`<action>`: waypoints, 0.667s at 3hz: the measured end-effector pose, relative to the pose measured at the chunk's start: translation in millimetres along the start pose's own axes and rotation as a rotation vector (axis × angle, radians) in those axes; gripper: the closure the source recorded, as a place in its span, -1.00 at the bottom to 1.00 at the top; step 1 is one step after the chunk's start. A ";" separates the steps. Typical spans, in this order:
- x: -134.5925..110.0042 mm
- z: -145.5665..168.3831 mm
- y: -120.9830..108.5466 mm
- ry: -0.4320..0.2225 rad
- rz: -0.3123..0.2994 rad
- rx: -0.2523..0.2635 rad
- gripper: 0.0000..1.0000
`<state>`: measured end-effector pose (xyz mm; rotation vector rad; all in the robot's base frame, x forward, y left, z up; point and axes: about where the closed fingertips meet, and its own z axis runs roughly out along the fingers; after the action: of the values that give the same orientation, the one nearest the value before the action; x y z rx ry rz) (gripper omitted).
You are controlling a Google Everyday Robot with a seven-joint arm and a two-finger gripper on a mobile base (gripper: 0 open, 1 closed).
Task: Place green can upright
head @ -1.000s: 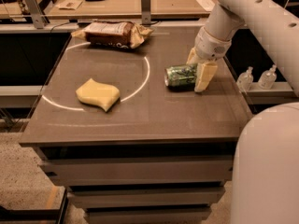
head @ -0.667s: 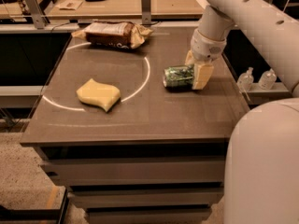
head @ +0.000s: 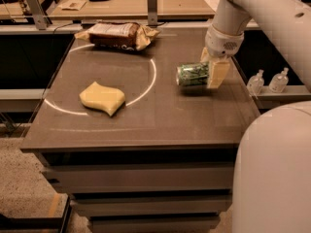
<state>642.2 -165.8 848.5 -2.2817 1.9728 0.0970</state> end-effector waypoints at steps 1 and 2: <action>10.0 -32.1 7.6 0.021 0.091 0.034 1.00; 13.8 -61.5 19.7 -0.081 0.160 0.091 1.00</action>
Offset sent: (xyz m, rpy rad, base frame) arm -0.0706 -0.0386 0.1051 0.3214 0.0183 -0.2375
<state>622.7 -190.5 906.6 -2.0311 2.0703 0.1102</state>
